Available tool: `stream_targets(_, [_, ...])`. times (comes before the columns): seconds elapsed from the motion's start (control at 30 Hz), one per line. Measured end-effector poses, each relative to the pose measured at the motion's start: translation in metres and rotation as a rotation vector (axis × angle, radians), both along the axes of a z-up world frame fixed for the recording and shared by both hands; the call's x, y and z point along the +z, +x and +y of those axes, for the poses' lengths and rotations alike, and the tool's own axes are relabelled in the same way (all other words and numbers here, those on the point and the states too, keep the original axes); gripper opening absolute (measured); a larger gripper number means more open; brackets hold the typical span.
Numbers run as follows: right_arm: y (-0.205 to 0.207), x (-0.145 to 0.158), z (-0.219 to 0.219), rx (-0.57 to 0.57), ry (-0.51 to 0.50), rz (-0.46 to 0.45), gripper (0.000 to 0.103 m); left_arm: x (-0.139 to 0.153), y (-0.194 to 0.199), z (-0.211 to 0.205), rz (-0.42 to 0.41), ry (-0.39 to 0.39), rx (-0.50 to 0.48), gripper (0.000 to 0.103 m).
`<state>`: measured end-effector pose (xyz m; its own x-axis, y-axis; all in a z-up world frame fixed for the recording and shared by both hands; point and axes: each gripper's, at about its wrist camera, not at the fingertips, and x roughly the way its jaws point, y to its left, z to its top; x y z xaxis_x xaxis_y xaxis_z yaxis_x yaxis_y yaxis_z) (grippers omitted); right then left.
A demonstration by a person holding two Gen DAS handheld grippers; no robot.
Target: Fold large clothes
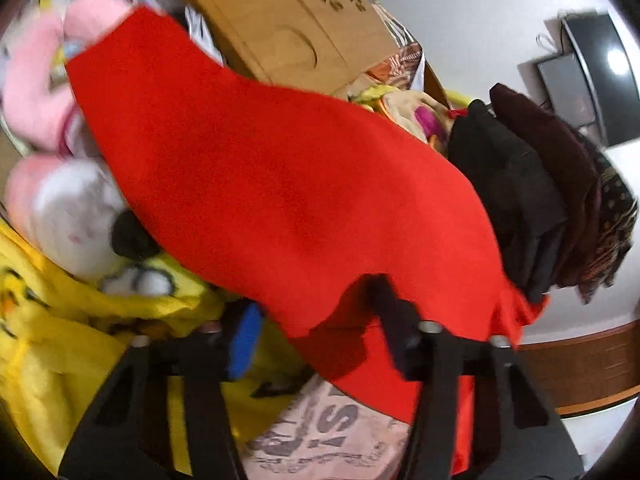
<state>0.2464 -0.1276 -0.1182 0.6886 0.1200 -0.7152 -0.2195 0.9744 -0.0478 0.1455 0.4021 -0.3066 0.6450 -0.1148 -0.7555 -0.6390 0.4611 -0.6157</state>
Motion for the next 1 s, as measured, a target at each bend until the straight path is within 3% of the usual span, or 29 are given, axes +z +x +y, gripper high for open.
stream_targets(0.07, [0.0,0.004,-0.001,0.004,0.005,-0.006,0.103,0.015,0.002,-0.004,0.036,0.09,-0.02,0.013])
stream_targets(0.1, [0.0,0.006,-0.002,0.009,0.007,-0.008,0.103,0.023,0.003,-0.006,0.043,0.131,-0.031,0.01])
stream_targets(0.23, [-0.002,0.016,-0.003,0.027,0.011,-0.018,0.103,0.073,0.012,-0.025,0.03,0.336,-0.089,0.006])
stream_targets(0.37, [-0.007,0.026,-0.005,0.057,0.031,-0.024,0.103,0.143,0.027,-0.064,-0.095,0.516,-0.169,0.006])
stream_targets(0.47, [-0.011,0.028,-0.005,0.077,0.035,-0.03,0.103,0.188,0.041,-0.097,-0.191,0.595,-0.23,0.006])
stream_targets(0.6, [-0.013,0.027,-0.007,0.087,0.026,-0.029,0.103,0.226,0.065,-0.144,-0.292,0.647,-0.327,0.006])
stream_targets(0.77, [-0.014,0.022,-0.015,0.088,0.031,-0.017,0.103,0.239,0.091,-0.212,-0.359,0.666,-0.486,0.006])
stream_targets(1.0, [-0.016,0.015,-0.026,0.091,0.024,-0.001,0.103,0.197,0.127,-0.311,-0.281,0.659,-0.741,0.006])
